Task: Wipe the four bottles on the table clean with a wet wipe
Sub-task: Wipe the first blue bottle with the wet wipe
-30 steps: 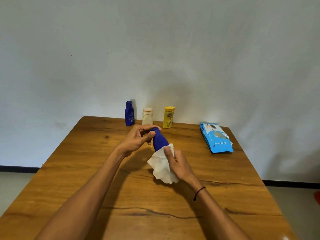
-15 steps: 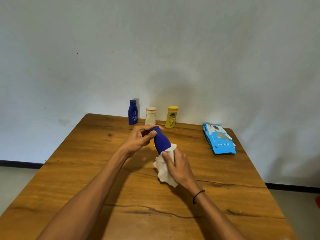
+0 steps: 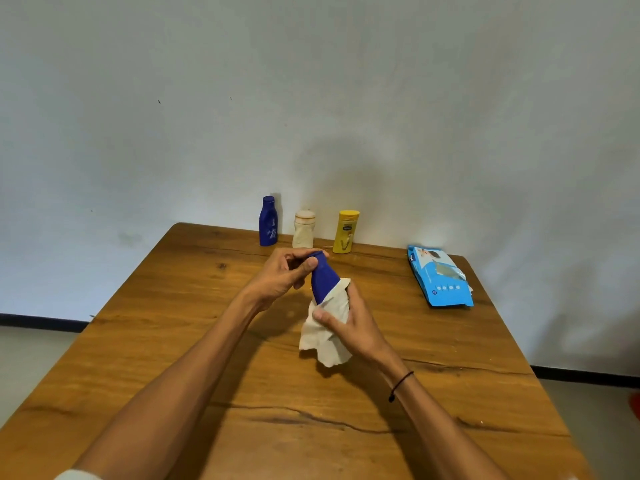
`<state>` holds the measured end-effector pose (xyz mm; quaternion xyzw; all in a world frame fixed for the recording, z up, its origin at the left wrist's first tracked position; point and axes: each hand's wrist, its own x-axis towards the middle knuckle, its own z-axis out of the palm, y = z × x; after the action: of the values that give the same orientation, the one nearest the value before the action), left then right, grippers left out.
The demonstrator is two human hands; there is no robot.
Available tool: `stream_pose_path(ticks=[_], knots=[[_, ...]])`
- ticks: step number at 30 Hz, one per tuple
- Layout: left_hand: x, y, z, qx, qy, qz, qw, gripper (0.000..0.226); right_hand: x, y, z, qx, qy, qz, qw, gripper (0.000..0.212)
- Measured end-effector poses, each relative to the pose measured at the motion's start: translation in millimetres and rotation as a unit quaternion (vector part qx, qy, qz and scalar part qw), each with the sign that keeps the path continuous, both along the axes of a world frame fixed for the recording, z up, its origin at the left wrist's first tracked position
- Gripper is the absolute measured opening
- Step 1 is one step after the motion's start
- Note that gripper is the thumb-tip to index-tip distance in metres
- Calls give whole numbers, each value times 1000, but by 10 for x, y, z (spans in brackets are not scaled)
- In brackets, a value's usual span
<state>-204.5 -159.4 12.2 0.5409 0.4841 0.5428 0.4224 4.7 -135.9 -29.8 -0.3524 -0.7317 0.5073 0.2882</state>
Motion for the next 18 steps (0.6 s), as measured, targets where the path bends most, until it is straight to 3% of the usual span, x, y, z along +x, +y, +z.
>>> stream_pose_path(ticks=[3,6,8,11,13,14,17,18], knots=[[34,-6,-18,-11,19,-12,1000,34,-32,-76,38,27,21,-45,998,42],[66,-14,-13,-19,27,-11,999,34,-108,-82,151,0,38,-117,992,53],[51,-11,21,-13,19,0,1000,36,-120,-61,178,-31,51,-99,993,59],[-28,5,40,0,-6,36,999,42,-57,-19,158,-39,25,-14,999,35],[-60,3,20,4,-10,50,999,46,-15,-1,117,-22,20,21,999,60],[-59,1,2,2,-12,50,999,46,-5,-5,101,-20,22,19,999,62],[-5,-24,-30,-4,-4,28,1000,40,-52,-19,72,45,-12,-53,998,44],[17,-28,-28,-8,8,15,1000,38,-77,-26,88,70,-38,-86,993,50]])
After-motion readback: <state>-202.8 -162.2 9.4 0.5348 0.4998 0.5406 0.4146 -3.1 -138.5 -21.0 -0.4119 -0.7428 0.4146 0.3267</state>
